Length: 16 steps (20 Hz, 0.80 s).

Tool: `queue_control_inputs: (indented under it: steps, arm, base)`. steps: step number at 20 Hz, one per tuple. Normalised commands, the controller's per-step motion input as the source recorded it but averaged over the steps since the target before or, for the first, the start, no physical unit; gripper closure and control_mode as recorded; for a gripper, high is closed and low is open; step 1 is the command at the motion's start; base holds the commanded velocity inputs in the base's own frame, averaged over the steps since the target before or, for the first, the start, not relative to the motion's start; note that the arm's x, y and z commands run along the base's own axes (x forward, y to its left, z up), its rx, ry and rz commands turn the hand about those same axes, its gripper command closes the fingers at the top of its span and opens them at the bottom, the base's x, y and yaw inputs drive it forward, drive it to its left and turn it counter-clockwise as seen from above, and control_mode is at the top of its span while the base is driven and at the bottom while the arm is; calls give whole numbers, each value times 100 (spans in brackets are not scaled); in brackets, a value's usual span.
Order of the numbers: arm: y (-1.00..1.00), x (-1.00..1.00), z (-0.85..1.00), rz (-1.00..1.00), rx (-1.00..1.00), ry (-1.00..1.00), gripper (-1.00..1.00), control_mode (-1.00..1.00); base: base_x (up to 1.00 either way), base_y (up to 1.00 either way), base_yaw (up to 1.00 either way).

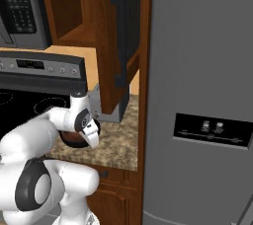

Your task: Pick up the bowls on the counter and stack them on top of one another in the open cabinet. Place the smaller bowl on top of the larger bowl.

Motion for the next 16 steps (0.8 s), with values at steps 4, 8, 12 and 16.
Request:
queue_control_inputs:
  steps: [4,8,12,16]
  arm:
    - [0,3,-21,0,0,-1,-100,-100]
    - [0,7,-25,0,0,-6,-100,-100]
    - [3,9,-11,0,0,-5,100,-100]
    - [0,0,0,0,0,0,100,-100]
  base:
    - [0,0,0]
    - [0,0,0]
    - [0,0,0]
    - [0,0,0]
